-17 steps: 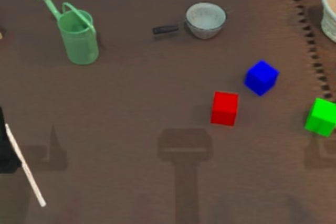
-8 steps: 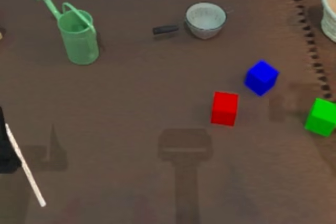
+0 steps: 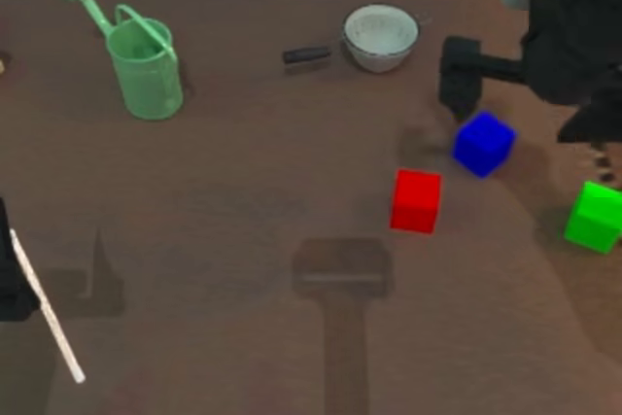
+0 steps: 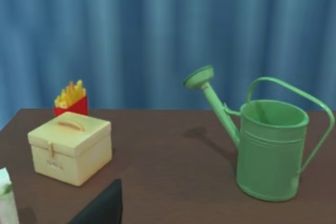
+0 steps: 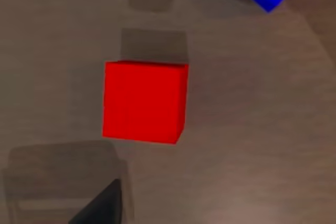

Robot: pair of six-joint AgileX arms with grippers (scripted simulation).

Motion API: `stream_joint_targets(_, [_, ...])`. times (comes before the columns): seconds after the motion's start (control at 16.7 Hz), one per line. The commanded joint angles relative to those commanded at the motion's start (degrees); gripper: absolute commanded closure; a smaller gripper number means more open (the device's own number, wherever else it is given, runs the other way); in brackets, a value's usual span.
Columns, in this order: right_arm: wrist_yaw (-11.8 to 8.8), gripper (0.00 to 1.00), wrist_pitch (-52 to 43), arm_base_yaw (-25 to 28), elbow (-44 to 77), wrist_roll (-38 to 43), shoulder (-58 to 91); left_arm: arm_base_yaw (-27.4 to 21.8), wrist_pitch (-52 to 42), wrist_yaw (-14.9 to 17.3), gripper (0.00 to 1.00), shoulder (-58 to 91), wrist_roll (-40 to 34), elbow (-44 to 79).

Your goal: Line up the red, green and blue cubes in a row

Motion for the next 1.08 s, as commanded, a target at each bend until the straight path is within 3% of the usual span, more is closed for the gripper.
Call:
stream_joint_targets(0.48, [0.2,0.00,-14.7,6.5,25.5,8.7,27.3,0.0,0.0,0.0,0.00,0.0,0.0,0.0])
stream_joint_targets(1.08, [0.2,0.00,-13.2,6.7,25.2,9.1,29.4,0.0,0.0,0.0,0.00,0.0,0.0,0.0])
